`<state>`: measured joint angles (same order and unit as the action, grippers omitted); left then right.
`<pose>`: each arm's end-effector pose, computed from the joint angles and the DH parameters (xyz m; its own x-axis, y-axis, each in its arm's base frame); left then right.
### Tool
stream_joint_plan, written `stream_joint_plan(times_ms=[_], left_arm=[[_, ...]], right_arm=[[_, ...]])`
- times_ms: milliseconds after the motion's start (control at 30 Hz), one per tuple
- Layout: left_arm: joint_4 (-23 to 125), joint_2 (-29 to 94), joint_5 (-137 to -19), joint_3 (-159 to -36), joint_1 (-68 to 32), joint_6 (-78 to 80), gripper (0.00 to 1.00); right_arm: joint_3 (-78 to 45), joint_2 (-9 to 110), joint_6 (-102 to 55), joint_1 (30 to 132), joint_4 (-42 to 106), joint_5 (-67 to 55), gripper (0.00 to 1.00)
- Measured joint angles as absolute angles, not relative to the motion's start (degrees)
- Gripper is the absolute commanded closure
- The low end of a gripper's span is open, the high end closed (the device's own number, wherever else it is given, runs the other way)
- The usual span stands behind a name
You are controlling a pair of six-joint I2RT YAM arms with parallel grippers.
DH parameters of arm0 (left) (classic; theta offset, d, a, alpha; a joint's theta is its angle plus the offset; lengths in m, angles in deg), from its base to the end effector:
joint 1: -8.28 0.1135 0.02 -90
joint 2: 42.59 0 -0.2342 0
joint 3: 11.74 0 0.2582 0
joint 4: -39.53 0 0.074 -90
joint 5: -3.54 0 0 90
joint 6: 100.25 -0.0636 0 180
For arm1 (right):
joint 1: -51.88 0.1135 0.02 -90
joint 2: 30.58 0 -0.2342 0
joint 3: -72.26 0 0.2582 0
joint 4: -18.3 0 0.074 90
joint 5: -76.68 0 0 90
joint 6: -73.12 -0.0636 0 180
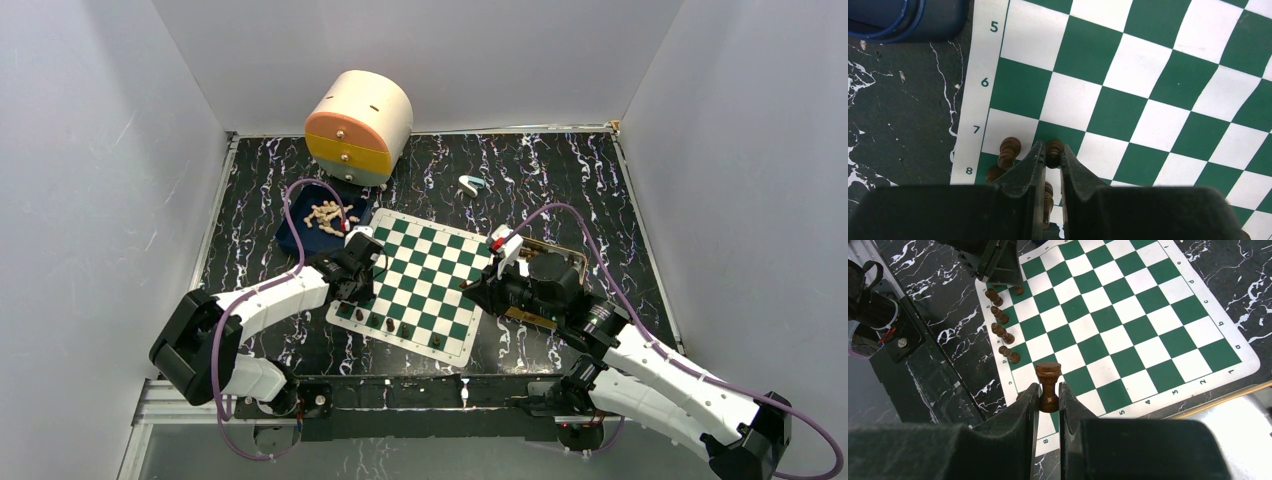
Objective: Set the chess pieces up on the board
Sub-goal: Place the chess piece on the chessboard.
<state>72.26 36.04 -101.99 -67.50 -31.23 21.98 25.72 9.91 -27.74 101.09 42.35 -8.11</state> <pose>0.2332 -0.1702 0.1311 -0.8032 -0.0037 -0.5957 0.0803 0.9902 -0.1144 0.1454 0.1774 0.2503 -0.3509 -0.1195 -0.9287 -0.7579 0.6188 0.2067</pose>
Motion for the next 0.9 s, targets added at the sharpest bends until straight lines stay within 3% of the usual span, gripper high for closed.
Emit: stream_joint_plan(times_ms=[200, 900], left_arm=[[72.3, 36.0, -101.6, -66.9, -31.2, 22.0, 0.84], [73.0, 36.0, -100.0, -66.9, -31.2, 22.1, 0.77]], right_arm=[[25.7, 9.8, -27.4, 101.1, 42.4, -8.5, 0.85], [25.7, 9.1, -27.7, 101.1, 42.4, -8.5, 0.84]])
